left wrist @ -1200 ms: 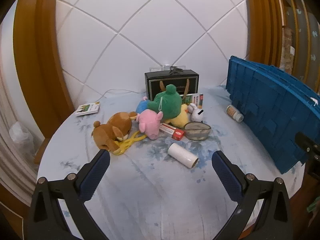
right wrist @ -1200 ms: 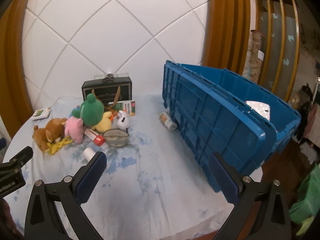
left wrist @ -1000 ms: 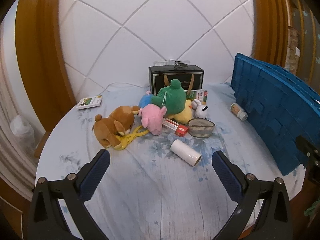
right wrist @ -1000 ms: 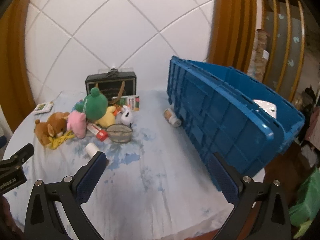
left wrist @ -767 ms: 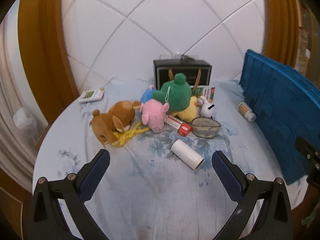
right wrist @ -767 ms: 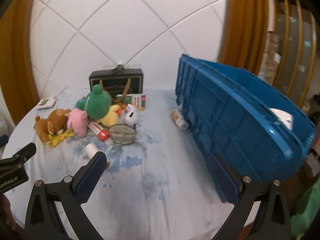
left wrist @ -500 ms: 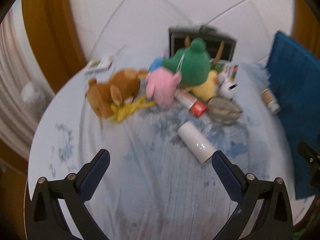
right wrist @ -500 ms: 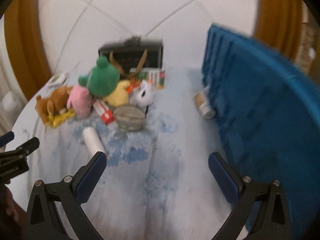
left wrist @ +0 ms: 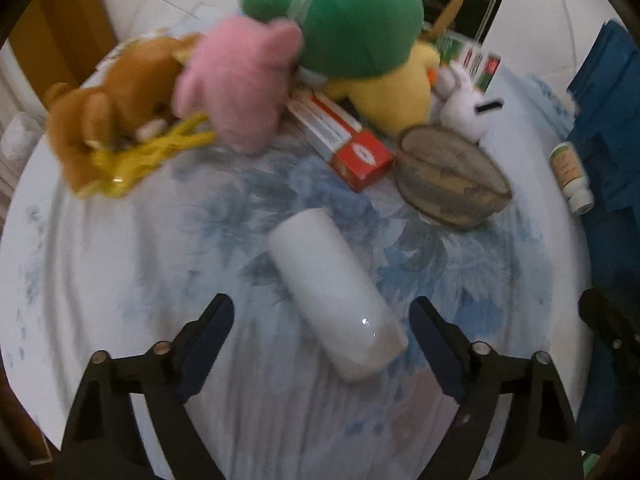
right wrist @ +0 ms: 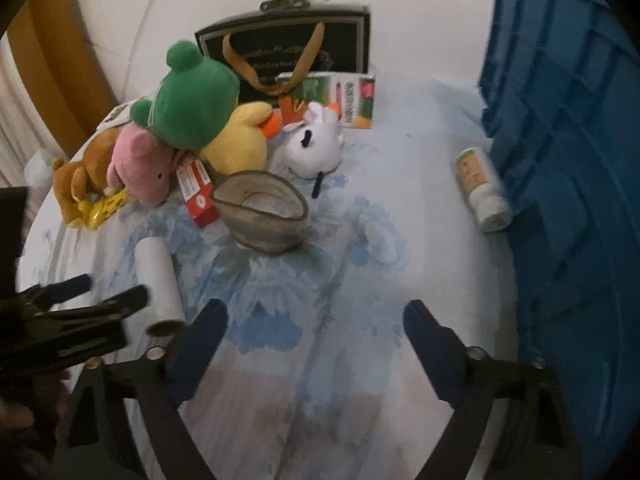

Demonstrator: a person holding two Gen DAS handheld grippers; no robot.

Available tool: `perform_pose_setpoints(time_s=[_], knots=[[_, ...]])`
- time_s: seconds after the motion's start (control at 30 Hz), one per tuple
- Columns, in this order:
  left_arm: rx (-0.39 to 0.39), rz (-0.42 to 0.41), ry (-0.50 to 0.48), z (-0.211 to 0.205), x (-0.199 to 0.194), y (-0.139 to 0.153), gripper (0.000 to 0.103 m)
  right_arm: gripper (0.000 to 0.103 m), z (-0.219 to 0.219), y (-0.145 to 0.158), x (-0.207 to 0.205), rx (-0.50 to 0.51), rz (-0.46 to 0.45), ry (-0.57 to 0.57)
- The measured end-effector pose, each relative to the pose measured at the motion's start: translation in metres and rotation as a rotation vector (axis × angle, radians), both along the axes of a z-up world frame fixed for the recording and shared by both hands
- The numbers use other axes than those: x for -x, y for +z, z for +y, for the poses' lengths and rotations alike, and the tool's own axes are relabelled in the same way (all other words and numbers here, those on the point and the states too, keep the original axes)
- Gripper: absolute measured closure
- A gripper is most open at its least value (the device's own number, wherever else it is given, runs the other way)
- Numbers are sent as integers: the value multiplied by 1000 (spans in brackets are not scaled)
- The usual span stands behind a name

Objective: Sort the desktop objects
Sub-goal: 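Reach the left tool to the white paper roll and the right tool to the clear bowl, then grasp the white paper roll with the left tool while the right tool grasps the clear bowl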

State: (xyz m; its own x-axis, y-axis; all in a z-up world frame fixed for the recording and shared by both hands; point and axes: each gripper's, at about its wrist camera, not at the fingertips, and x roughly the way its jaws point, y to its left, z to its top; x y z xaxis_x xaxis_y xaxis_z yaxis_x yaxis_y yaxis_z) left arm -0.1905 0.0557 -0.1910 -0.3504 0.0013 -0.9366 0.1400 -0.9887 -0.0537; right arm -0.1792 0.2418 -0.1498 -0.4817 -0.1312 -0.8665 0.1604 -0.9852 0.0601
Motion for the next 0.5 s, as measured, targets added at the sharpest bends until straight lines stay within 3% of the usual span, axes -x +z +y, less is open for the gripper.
perform_pose_setpoints(time_s=[0.07,0.13,0.2,0.37,0.5], knots=[[-4,-34,-14,0,9,-16,25,15,-4,-8,11,4,-19,11],[-49,-58,-13,-6,15,-29,46,15,-9,-16,24,24,-34,30],[-17,-39,-29,-9,18,-29,55,15,-17,-22,36,33,-43,56],[40,-18,-79,-20,40,-27,57,6,-36,-43,79,45,-67,97],[36,-7,-89,-25,52,-25,57,0,-52,-54,112,-3,-65,132]])
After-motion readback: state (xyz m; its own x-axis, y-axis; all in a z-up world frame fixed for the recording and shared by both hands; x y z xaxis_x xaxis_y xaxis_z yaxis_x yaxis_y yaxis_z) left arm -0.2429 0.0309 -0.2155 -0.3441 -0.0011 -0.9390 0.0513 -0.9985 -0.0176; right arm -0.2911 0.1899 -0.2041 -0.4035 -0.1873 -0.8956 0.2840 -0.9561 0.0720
